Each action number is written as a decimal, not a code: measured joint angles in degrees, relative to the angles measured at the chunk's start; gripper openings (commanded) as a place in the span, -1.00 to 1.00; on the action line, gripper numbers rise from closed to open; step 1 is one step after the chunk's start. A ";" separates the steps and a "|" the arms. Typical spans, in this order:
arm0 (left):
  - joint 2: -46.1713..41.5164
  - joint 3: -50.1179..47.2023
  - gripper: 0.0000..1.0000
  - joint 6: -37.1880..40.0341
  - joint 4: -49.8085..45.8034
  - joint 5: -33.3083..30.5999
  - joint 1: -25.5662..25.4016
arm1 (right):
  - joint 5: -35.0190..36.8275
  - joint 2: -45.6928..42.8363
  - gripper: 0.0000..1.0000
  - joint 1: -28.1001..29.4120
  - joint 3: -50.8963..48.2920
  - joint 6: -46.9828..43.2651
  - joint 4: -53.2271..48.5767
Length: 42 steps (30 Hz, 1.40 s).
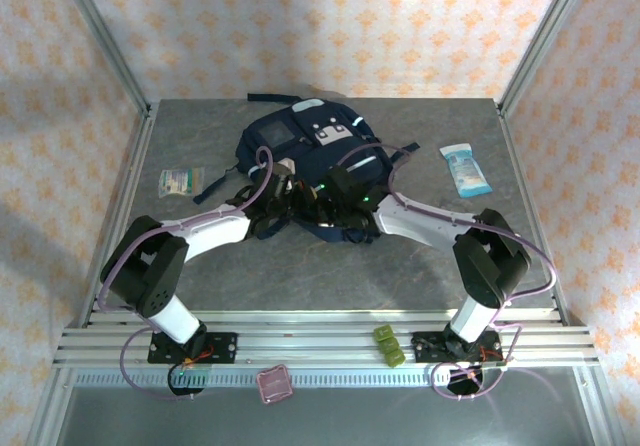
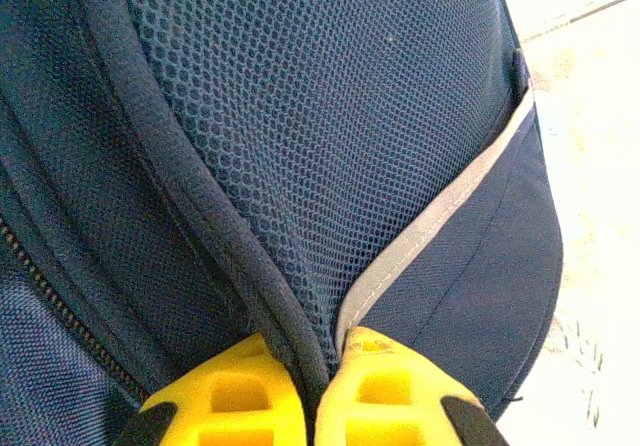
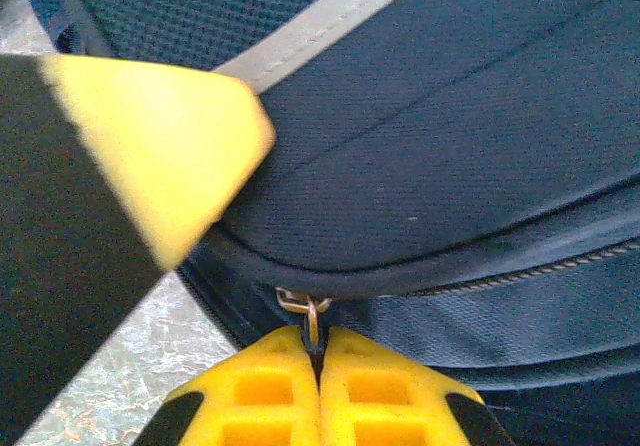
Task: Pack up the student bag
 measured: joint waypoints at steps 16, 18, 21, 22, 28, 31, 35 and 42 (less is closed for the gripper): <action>-0.61 -0.85 -1.00 2.14 1.11 2.91 1.18 | 0.46 -6.56 -1.00 -16.00 -8.20 -2.56 0.72; -0.61 -0.50 -1.00 2.69 0.46 3.67 1.95 | 0.46 -7.50 -1.00 -15.32 -8.96 -2.49 0.94; -0.50 1.09 -1.00 4.00 -1.92 4.59 3.96 | 1.11 -9.42 -1.00 -12.76 -10.10 -1.81 0.94; -0.13 2.14 -1.00 4.74 -3.19 4.92 5.22 | 1.66 -10.10 -1.00 -11.39 -10.49 -1.25 0.98; 3.61 9.44 -0.65 8.33 -9.20 5.07 11.56 | 2.89 -9.70 -1.00 -4.00 -9.86 2.64 5.35; 3.85 12.09 -0.22 8.81 -9.75 3.39 13.31 | 1.95 -6.73 -1.00 -1.90 -7.28 4.17 6.08; 1.25 12.35 -0.07 8.00 -9.01 1.53 14.91 | -0.04 -1.99 -1.00 -0.57 -3.23 5.29 6.25; -10.86 0.35 0.00 4.57 -6.64 2.34 14.60 | -1.90 1.40 -1.00 -0.48 0.39 5.27 6.16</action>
